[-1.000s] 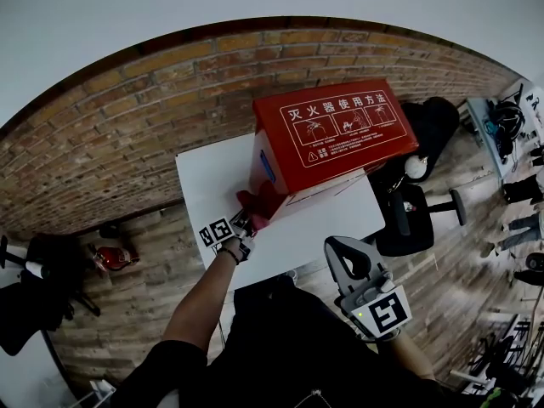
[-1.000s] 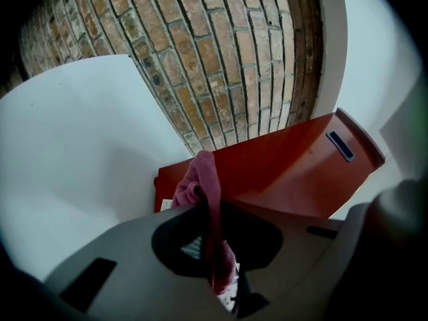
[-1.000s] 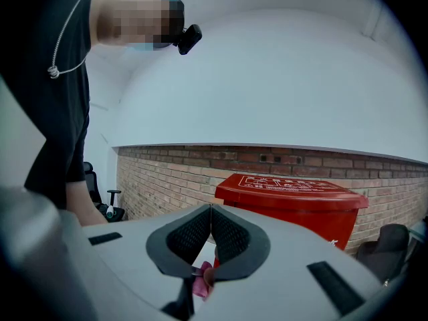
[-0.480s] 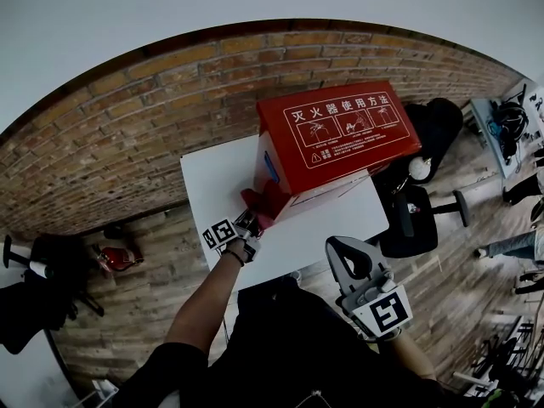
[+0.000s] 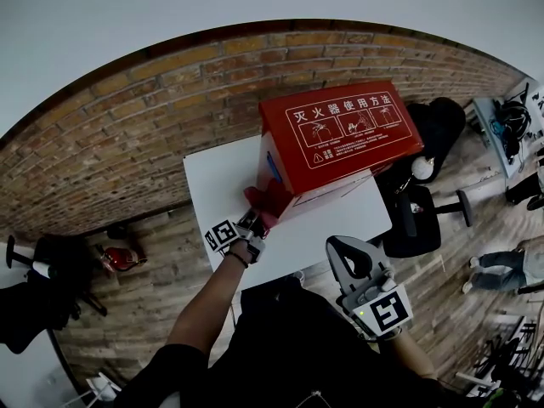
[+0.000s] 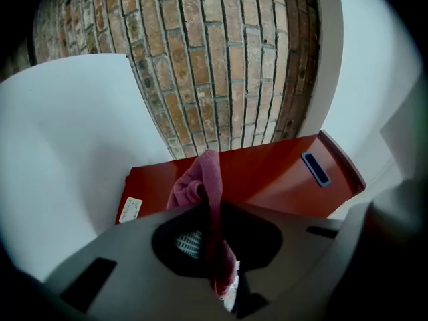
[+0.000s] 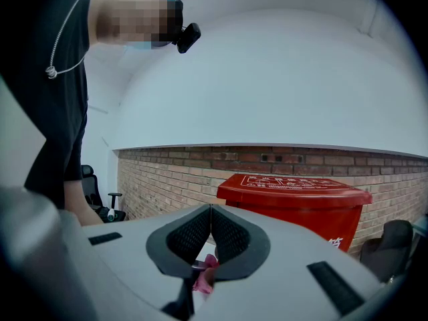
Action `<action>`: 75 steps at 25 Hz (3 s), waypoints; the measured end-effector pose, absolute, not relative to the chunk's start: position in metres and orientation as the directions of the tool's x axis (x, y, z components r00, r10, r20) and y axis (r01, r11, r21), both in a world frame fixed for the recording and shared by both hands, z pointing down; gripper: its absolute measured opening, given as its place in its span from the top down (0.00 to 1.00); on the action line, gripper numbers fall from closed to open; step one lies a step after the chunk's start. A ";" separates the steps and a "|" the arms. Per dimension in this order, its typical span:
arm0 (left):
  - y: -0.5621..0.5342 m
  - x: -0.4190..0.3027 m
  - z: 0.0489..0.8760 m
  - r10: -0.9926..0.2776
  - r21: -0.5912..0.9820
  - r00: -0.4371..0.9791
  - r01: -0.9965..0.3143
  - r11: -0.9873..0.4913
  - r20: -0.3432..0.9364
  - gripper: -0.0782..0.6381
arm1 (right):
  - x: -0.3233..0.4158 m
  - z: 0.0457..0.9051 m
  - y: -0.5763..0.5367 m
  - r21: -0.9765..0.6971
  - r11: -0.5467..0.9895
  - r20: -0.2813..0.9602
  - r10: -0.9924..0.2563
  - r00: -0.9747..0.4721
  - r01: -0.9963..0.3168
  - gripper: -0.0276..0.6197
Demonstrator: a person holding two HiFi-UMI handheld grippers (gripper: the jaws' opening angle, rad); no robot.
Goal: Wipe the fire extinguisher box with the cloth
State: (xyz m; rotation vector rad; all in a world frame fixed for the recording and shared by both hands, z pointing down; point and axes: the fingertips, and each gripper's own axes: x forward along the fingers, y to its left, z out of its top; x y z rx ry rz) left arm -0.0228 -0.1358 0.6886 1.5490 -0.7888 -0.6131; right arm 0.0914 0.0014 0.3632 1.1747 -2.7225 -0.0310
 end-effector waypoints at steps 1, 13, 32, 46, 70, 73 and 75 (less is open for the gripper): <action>-0.136 -0.023 0.686 -0.778 0.991 0.626 -0.127 -0.036 0.052 0.77 | 0.092 0.364 0.001 0.088 0.688 0.154 -0.724 -0.673 -0.720 0.93; -0.135 -0.019 0.651 -0.794 0.999 0.607 -0.002 -0.040 -0.030 0.77 | 0.090 0.367 -0.001 0.074 0.687 0.155 -0.724 -0.672 -0.723 0.93; -0.133 -0.016 0.607 -0.786 0.988 0.600 0.125 -0.092 -0.149 0.77 | 0.091 0.367 -0.003 0.085 0.696 0.160 -0.716 -0.680 -0.713 0.93; -0.133 -0.015 0.571 -0.783 0.974 0.585 0.190 -0.121 -0.211 0.77 | 0.090 0.367 -0.005 0.081 0.699 0.158 -0.713 -0.683 -0.711 0.93; -0.133 -0.014 0.515 -0.762 0.923 0.545 0.338 -0.183 -0.351 0.77 | 0.090 0.369 -0.008 0.067 0.699 0.155 -0.712 -0.685 -0.712 0.93; -0.132 -0.014 0.507 -0.754 0.907 0.537 0.375 -0.189 -0.379 0.77 | 0.090 0.369 -0.008 0.068 0.699 0.155 -0.712 -0.684 -0.712 0.93; -0.132 -0.013 0.503 -0.749 0.900 0.534 0.390 -0.193 -0.392 0.77 | 0.090 0.369 -0.008 0.068 0.699 0.154 -0.713 -0.685 -0.712 0.93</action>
